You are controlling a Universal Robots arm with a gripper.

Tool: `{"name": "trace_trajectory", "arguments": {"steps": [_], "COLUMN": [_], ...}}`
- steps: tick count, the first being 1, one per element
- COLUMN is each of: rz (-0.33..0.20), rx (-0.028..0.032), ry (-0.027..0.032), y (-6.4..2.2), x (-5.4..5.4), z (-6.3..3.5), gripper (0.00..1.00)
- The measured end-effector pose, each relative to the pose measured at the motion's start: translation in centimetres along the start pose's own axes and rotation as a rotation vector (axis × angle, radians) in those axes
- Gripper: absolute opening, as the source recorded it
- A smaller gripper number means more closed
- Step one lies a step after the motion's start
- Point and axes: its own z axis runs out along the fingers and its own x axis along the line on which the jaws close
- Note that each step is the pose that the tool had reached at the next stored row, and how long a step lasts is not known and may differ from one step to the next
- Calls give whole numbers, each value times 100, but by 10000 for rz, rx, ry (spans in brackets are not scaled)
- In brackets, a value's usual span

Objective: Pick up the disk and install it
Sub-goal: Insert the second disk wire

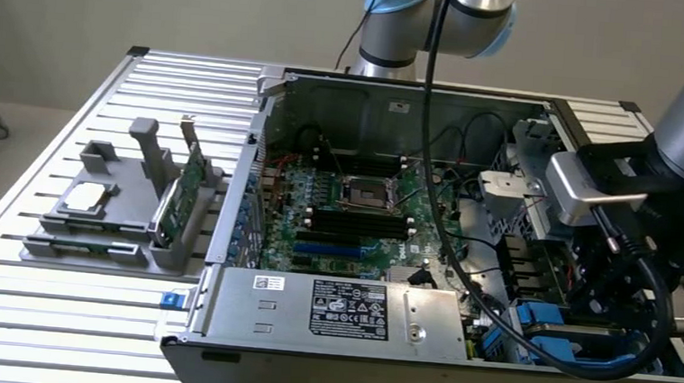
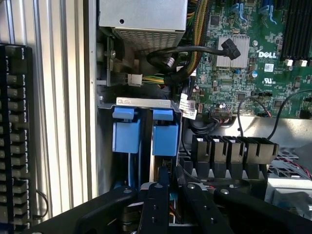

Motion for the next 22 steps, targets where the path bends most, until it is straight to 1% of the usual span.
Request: {"name": "trace_trajectory", "arguments": {"steps": [10,22], "rz": [-32,-100], "rx": [1,0], "ry": [-3,-17], "y": [11,33], "x": [18,47], "z": [7,39], "gripper": [16,16]}}
